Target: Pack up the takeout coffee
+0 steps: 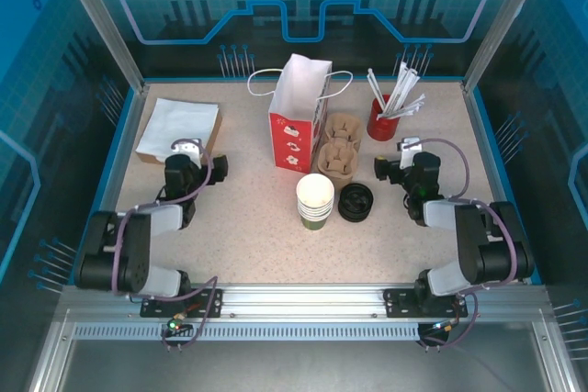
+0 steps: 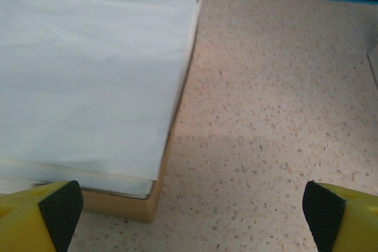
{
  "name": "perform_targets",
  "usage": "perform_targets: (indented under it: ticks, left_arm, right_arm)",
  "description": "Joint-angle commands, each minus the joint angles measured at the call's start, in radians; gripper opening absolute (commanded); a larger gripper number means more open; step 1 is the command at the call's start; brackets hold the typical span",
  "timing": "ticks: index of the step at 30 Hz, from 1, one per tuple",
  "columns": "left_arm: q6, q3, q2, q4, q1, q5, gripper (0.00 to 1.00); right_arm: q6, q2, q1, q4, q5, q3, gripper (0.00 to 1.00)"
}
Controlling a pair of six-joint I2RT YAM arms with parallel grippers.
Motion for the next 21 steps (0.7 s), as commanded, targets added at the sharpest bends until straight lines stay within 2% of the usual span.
perform_targets:
  ticks: [1, 4, 6, 9, 14, 21]
  left_arm:
    - [-0.07, 0.117, -0.154, -0.281, 0.005, -0.079, 0.99]
    - [-0.163, 0.272, -0.233, -0.602, 0.005, -0.068, 0.99]
    - [-0.217, 0.393, -0.248, -0.798, 0.005, -0.024, 0.99]
    - [-0.275, 0.538, -0.244, -0.995, 0.004, 0.078, 0.99]
    - [-0.305, 0.73, -0.228, -1.186, -0.029, 0.224, 0.98]
    - [-0.273, 1.043, -0.097, -1.366, -0.229, 0.223, 0.97]
  right_arm:
    - [0.043, -0.108, -0.017, -0.17, 0.064, 0.068, 1.0]
    - [0.065, -0.219, -0.014, -0.314, 0.042, 0.093, 1.0]
    - [0.105, -0.294, -0.011, -0.456, 0.038, 0.123, 1.0]
    - [0.181, -0.381, -0.002, -0.684, 0.053, 0.198, 1.0]
    - [0.338, -0.509, 0.015, -0.959, 0.038, 0.277, 1.0]
    - [0.451, -0.564, 0.039, -1.116, -0.039, 0.318, 1.0]
